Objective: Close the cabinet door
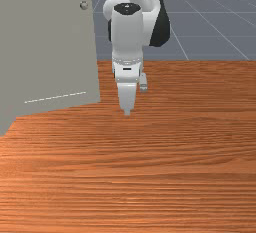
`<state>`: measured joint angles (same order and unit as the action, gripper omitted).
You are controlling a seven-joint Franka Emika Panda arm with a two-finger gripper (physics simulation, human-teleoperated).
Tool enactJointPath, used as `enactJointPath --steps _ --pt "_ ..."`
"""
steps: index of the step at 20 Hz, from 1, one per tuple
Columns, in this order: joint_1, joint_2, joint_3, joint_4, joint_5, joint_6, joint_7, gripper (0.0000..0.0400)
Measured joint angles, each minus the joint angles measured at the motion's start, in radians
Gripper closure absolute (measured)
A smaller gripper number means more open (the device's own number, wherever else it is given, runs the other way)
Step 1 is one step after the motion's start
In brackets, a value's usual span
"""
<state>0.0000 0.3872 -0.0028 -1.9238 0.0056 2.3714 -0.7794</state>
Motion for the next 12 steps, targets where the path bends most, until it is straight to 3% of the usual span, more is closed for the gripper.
enactJointPath --steps 1,3,5,6,7,8,10,12 --pt "0.004 -0.001 -0.01 -0.005 -0.017 -0.012 0.008 0.0151" --pt "0.002 -0.005 -0.031 -0.019 -0.029 -0.034 0.044 0.0056" --pt "-0.001 -0.007 -0.039 -0.023 -0.033 -0.043 0.057 0.002" --pt "0.009 -0.144 -0.069 -0.184 -0.076 -0.102 0.236 0.0168" --pt "0.004 -0.268 -0.094 -0.264 -0.097 -0.174 0.412 0.0258" --pt "-0.001 -0.337 -0.107 -0.297 -0.106 -0.234 0.591 0.0313" --pt "0.003 -0.374 -0.117 -0.305 -0.093 -0.33 0.945 0.0367" --pt "0.003 -0.362 -0.13 -0.274 -0.053 -0.408 1.259 0.0388"
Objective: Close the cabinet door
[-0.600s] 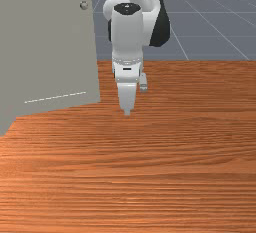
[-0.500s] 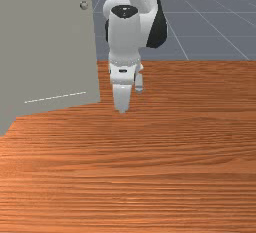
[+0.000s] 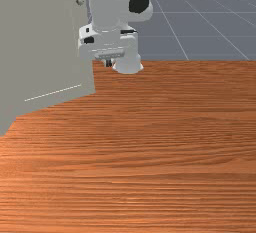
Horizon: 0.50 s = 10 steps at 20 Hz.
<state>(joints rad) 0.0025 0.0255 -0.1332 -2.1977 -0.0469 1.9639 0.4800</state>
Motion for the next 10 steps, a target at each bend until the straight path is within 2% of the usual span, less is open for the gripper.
enactJointPath --steps 3,10 --pt "-0.003 0.012 -0.015 0.026 0.038 -0.049 0.165 0.0397" --pt "0.013 -0.001 -0.034 0.025 0.048 -0.066 0.207 0.04"
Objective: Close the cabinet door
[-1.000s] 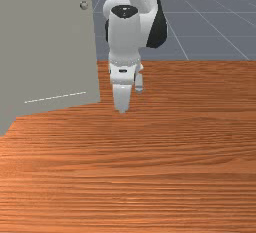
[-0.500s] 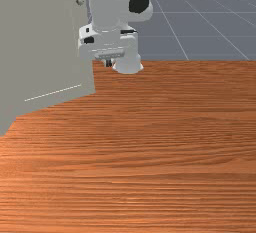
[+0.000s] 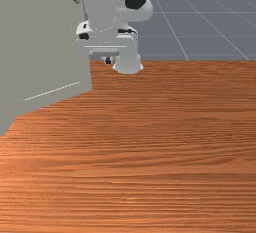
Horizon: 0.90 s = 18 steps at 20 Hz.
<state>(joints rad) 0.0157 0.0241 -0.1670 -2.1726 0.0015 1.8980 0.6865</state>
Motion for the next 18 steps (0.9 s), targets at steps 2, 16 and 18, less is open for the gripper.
enactJointPath --steps 2,16,18 --pt "0.006 -0.008 -0.017 -0.004 0.003 -0.002 -0.014 0.04" --pt "-0.038 -0.016 -0.256 -0.006 0.002 0.027 -0.183 0.04" --pt "-0.038 -0.012 -0.29 -0.001 0.001 0.032 -0.206 0.04"
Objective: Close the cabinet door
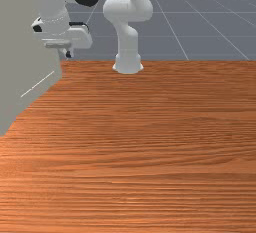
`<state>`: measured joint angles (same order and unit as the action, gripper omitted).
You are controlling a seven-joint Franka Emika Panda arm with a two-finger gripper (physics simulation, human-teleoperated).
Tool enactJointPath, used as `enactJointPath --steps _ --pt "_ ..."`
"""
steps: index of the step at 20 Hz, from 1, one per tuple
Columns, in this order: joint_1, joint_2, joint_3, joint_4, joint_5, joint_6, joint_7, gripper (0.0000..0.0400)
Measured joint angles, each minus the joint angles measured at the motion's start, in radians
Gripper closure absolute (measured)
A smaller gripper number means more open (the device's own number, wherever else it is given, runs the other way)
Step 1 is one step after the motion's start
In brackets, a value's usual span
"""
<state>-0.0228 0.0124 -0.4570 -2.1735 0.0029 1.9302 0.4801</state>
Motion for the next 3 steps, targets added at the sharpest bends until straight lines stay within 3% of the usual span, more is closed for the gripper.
enactJointPath --steps 3 --pt "0.005 0.012 -0.056 0.006 0.002 0.034 -0.028 0.04"
